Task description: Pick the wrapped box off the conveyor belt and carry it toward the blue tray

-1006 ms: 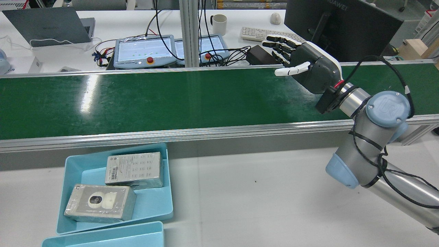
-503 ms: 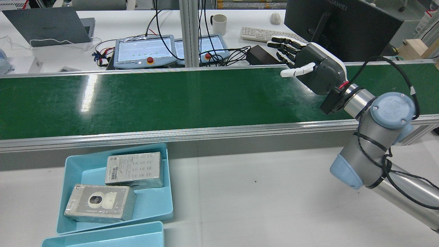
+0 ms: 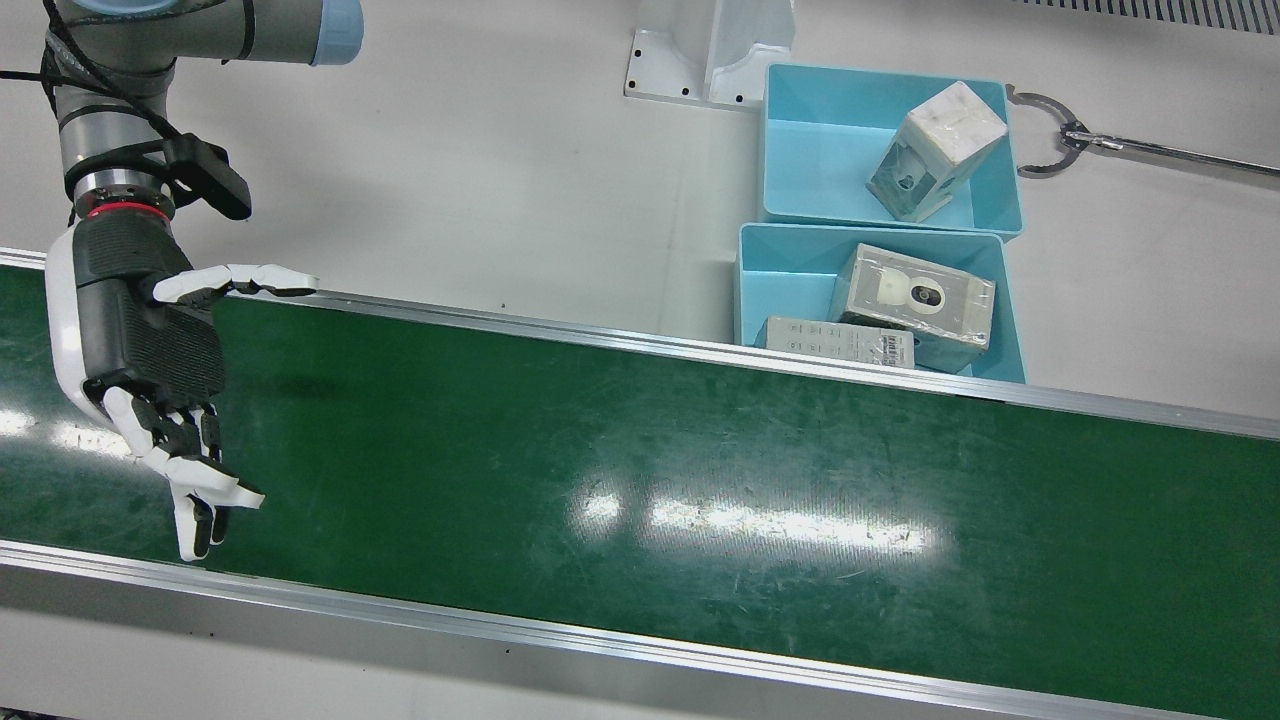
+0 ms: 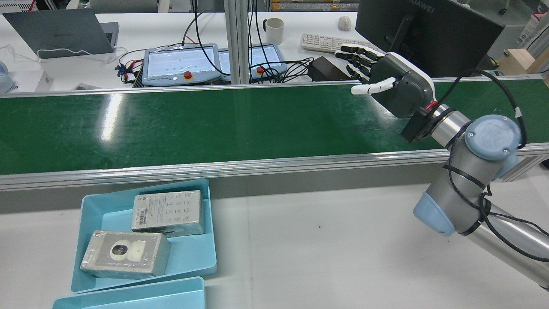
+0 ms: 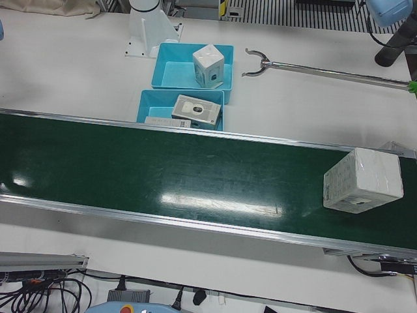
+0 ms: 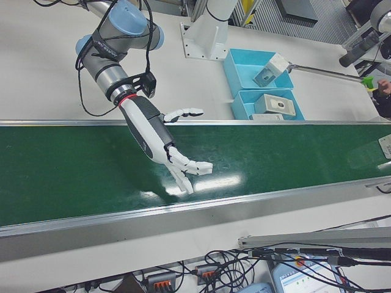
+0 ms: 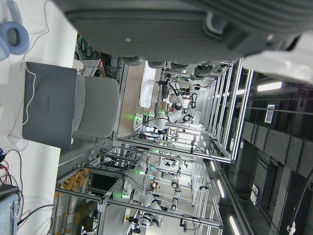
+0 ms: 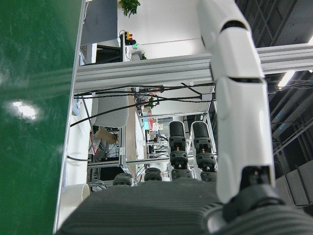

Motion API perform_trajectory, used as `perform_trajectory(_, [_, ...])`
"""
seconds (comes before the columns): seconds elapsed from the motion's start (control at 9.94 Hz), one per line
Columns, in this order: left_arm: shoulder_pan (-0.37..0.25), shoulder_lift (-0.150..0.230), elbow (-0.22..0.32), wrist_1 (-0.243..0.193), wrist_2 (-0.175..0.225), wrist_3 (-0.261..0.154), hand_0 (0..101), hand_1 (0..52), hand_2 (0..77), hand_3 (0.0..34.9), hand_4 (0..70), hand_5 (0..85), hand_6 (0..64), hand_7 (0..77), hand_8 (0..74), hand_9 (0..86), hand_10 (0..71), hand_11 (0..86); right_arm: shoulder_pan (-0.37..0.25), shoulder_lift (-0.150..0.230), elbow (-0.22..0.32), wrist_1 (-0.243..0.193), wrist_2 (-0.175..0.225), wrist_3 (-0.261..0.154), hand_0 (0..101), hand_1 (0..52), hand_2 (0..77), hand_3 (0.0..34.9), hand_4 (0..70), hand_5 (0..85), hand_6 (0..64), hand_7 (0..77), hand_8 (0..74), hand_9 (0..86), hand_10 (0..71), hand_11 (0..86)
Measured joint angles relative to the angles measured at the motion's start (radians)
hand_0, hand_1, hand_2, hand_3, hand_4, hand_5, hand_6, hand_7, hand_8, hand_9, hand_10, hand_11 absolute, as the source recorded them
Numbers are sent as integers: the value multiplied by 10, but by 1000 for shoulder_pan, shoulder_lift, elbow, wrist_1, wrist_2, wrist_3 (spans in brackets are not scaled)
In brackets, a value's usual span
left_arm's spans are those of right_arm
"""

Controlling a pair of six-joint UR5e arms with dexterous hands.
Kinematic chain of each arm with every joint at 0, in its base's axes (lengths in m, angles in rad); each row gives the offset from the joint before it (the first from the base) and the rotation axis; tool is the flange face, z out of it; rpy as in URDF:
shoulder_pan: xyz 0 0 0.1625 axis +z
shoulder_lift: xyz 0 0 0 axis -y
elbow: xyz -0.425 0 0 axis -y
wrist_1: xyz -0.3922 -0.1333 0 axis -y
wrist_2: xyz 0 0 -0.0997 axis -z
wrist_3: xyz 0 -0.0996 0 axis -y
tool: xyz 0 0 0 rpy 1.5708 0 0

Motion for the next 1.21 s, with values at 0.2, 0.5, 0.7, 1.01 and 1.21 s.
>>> perform_trajectory(0.2, [0,0,0,0,0,0,0,0,11,0,0,11,0,5,5,0,0,0,1,-1,0,0,0,1,503,180,169,54,131,207,60,207,0,38,0,16])
perform_trajectory(0.5, [0,0,0,0,0,0,0,0,11,0,0,11,0,5,5,0,0,0,2,-5,3,-1,0,1,503,180,175,68,136,207,60,207,0,38,0,16])
perform_trajectory(0.7, [0,0,0,0,0,0,0,0,11,0,0,11,0,5,5,0,5,0,3,-6,6,-1,0,1,503,180,175,69,136,207,60,207,0,38,0,16])
perform_trajectory(1.01, [0,0,0,0,0,0,0,0,11,0,0,11,0,5,5,0,5,0,3,-6,8,0,0,1,502,175,169,61,131,207,60,207,0,38,0,16])
perform_trajectory(1.21, [0,0,0,0,0,0,0,0,11,0,0,11,0,5,5,0,0,5,3,-6,8,0,0,1,503,175,169,58,131,207,38,207,0,38,0,16])
